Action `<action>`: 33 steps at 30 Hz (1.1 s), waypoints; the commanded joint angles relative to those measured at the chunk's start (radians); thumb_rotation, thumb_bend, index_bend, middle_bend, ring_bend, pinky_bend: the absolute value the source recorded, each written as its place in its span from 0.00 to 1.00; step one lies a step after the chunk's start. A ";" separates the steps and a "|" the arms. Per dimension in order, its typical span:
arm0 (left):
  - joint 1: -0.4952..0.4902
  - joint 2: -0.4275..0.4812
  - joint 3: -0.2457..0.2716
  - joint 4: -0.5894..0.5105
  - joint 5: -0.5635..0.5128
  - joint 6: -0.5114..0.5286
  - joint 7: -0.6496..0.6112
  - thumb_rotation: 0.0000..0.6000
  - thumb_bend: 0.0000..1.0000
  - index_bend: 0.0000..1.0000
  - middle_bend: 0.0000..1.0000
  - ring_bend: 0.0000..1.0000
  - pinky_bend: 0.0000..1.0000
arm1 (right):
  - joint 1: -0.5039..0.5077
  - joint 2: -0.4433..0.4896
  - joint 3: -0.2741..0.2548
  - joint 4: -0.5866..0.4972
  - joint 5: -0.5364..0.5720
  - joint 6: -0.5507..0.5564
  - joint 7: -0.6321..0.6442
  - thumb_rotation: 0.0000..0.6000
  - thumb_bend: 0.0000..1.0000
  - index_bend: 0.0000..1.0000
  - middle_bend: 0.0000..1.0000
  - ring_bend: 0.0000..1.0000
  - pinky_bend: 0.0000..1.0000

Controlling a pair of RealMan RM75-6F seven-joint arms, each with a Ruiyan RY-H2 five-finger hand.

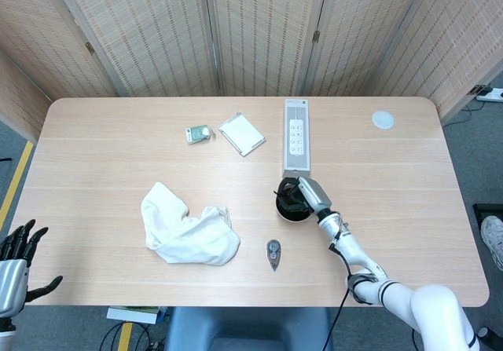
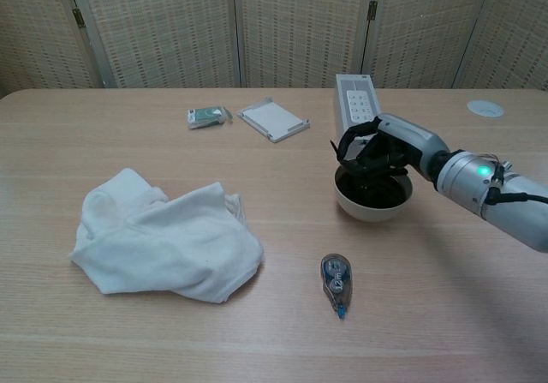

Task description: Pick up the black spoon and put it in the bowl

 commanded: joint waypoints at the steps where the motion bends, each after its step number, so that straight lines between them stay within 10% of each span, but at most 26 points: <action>1: 0.001 0.000 0.000 0.001 0.000 0.000 -0.001 1.00 0.15 0.16 0.05 0.07 0.14 | 0.002 -0.006 -0.008 0.003 -0.009 0.005 0.012 1.00 0.52 0.80 1.00 1.00 1.00; 33: 0.004 -0.003 0.002 0.009 -0.003 -0.001 -0.002 1.00 0.15 0.16 0.05 0.07 0.14 | 0.001 0.002 -0.007 0.044 0.001 -0.007 0.013 1.00 0.53 0.82 1.00 1.00 1.00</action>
